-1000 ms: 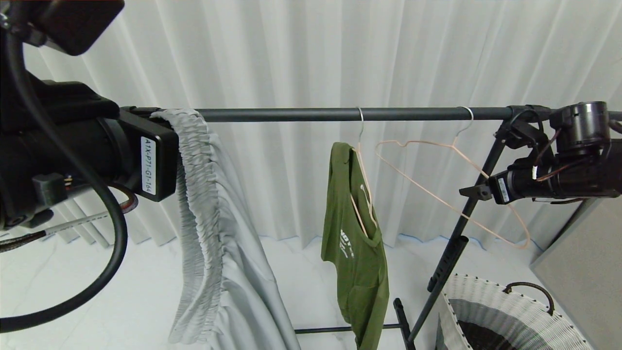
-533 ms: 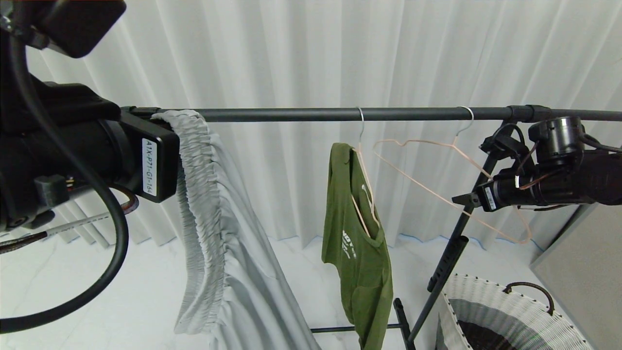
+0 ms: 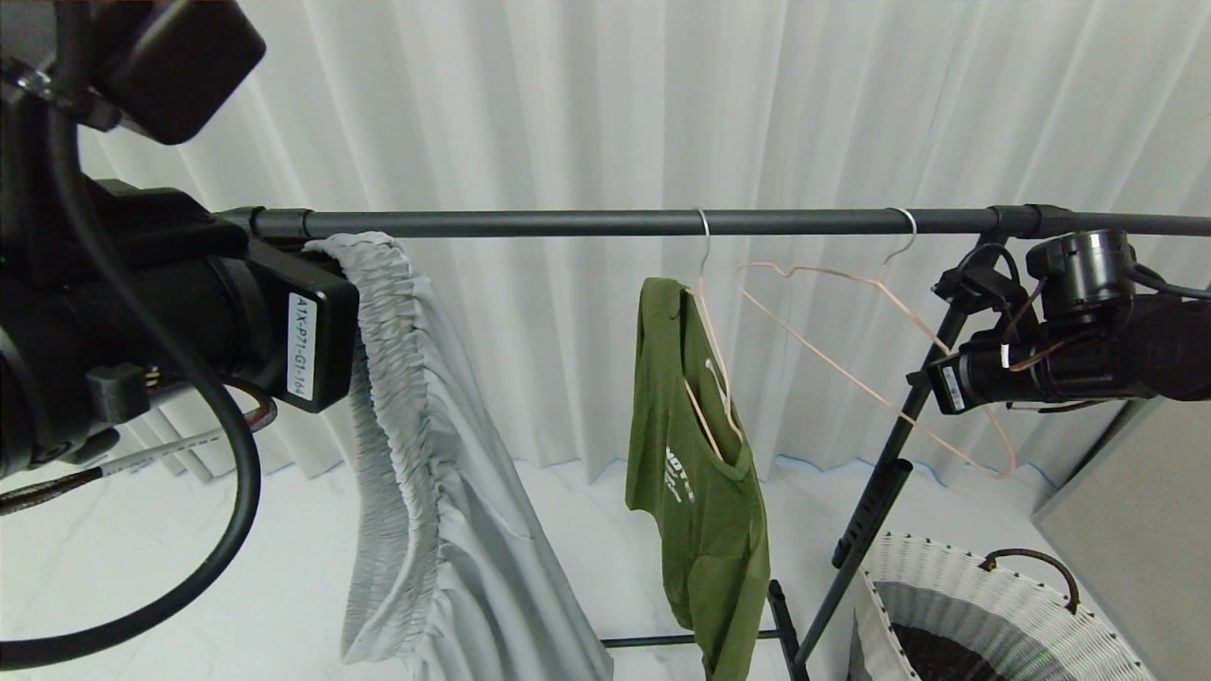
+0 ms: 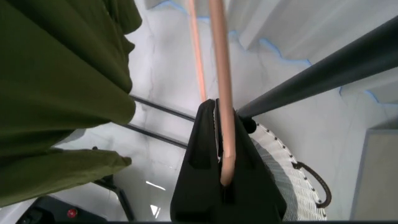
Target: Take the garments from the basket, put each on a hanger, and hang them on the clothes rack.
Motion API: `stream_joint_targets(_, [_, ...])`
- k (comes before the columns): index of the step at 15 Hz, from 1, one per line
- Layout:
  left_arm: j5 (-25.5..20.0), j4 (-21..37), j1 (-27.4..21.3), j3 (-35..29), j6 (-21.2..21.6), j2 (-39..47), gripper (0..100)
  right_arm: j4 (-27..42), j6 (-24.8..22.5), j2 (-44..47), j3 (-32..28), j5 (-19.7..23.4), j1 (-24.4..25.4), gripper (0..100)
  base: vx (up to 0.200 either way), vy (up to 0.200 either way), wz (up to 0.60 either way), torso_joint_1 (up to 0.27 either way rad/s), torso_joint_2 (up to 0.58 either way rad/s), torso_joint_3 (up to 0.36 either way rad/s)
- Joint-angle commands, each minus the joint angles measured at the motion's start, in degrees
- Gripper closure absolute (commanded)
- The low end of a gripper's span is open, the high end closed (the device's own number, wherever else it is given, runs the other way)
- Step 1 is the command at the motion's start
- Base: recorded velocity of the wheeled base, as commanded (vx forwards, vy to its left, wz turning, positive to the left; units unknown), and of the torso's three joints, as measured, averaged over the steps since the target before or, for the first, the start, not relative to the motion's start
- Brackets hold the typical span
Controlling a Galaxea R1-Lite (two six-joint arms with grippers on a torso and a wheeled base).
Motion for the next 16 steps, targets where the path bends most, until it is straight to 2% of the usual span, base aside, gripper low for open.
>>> stream_joint_targets(1, [0.0,0.0,0.0,0.1,-0.1,-0.1,100,0.0,0.1,-1.6,0.1,0.1,0.0,100,0.000,0.000,0.00,0.000,0.00,0.000])
stream_joint_targets(7, [0.0,0.0,0.1,2.4,0.0,-2.8,100,0.4,4.8,-9.3,2.0,-0.1,0.2,100,0.000,0.000,0.00,0.000,0.00,0.000])
stream_joint_targets(9, [0.0,0.0,0.2,3.3,0.0,-3.6,100,0.4,5.3,-14.0,6.4,-0.3,0.1,100,0.000,0.000,0.00,0.000,0.00,0.000])
stream_joint_targets(13, [0.0,0.0,1.3,3.6,-0.1,-4.5,100,0.4,5.5,-29.9,21.9,-1.7,0.1,100,0.000,0.000,0.00,0.000,0.00,0.000])
stream_joint_targets(16, [0.0,0.0,3.2,3.5,0.0,-4.3,100,0.7,5.5,-37.6,28.6,-6.5,0.0,100,0.000,0.000,0.00,0.000,0.00,0.000])
